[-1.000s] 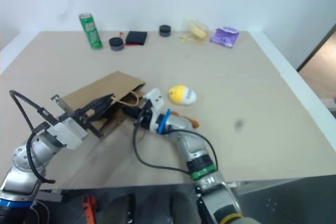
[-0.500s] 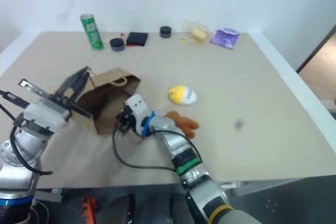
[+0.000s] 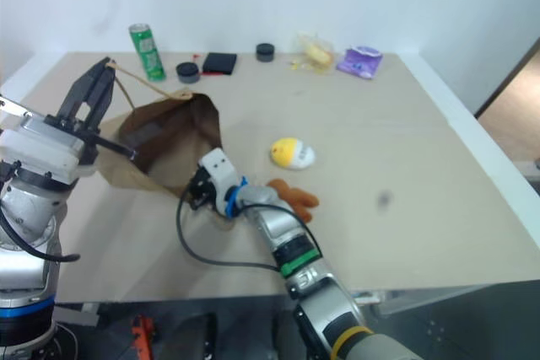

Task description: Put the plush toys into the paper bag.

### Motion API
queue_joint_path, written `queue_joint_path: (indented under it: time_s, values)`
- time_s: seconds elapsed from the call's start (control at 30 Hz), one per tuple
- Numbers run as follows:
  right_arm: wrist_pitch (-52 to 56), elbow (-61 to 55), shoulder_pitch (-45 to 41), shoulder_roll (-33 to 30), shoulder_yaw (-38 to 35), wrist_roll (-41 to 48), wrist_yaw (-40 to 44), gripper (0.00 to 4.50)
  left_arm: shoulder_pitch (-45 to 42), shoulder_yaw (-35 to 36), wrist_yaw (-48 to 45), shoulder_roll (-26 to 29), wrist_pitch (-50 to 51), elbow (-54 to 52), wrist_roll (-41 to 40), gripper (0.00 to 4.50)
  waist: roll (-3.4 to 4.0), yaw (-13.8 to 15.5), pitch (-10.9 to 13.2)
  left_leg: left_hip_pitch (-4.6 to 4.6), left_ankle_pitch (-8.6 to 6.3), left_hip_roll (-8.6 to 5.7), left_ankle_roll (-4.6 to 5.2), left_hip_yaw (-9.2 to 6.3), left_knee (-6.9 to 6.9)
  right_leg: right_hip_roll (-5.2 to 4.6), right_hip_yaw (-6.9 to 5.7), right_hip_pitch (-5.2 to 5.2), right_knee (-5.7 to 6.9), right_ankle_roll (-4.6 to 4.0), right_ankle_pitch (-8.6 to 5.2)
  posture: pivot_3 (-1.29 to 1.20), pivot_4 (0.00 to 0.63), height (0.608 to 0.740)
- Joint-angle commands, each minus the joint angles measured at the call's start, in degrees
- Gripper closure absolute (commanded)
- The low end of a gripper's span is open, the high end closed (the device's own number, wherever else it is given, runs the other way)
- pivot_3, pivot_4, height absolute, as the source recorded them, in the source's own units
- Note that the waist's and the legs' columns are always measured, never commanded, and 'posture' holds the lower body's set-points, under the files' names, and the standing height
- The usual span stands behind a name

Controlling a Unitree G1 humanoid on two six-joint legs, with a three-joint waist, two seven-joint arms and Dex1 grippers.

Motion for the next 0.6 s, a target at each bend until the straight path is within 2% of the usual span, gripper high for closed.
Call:
queue_joint_path:
  time_s: [0.03,0.17,0.27,0.3,0.4,0.5,0.6]
  values:
    - [1.7,1.2,0.9,-0.6,0.1,-1.1,-0.3,4.38,0.3,1.2,1.0,-0.4,-0.9,-1.9,0.6,4.5,0.0,0.0,0.0,0.0,0.0,0.0,0.0,0.0,-0.01,0.0,0.0,0.0,0.0,-0.01,-0.01,0.0,0.15,0.74]
    - [-2.1,0.0,1.0,-1.2,0.3,-1.2,1.1,4.38,3.1,0.0,-0.2,-0.9,-2.1,-0.5,0.7,4.5,0.0,0.0,0.0,-0.01,0.0,0.0,0.0,-0.01,-0.01,0.01,0.01,-0.02,-0.01,-0.01,-0.01,0.0,0.15,0.74]
    - [-5.4,-6.1,1.4,-2.2,-0.1,0.9,4.9,4.38,8.2,-1.9,-1.8,-0.7,-5.6,1.9,1.6,4.5,0.01,0.0,0.0,-0.11,0.0,0.0,0.0,-0.01,-0.02,0.0,0.02,-0.08,-0.05,-0.01,-0.01,0.0,0.15,0.74]
    - [-5.7,-9.3,1.5,-3.1,-0.5,2.0,6.7,4.14,9.6,-1.8,-2.0,-0.8,-6.6,2.7,1.5,4.5,0.02,0.0,0.0,-0.21,0.0,0.0,0.0,-0.01,-0.01,0.0,0.02,-0.17,-0.05,-0.01,-0.01,0.0,0.15,0.74]
    - [-2.1,-18.4,1.3,-6.8,-2.4,6.7,12.1,3.11,11.2,-0.7,-2.0,-0.6,-8.5,5.1,0.6,4.5,0.04,0.1,0.0,-0.5,0.0,0.0,0.0,-0.01,0.0,0.0,0.03,-0.41,-0.05,0.0,-0.01,0.0,0.15,0.74]
    - [2.0,-28.2,1.9,-12.3,-4.7,12.3,17.3,1.64,11.1,-0.5,-2.0,-0.5,-9.2,5.7,0.3,4.5,0.04,0.1,0.0,-0.48,0.0,0.01,-0.01,-0.03,-0.04,0.01,0.02,-0.41,-0.05,-0.02,-0.04,0.0,0.15,0.74]
    - [7.1,-33.2,1.7,-17.4,-8.2,17.1,19.4,0.17,10.9,-0.6,-2.1,-0.5,-9.3,5.8,0.1,4.5,0.04,0.1,0.1,-0.45,-0.01,0.01,-0.02,-0.02,-0.06,0.0,0.01,-0.39,-0.05,-0.05,-0.06,0.0,0.15,0.74]
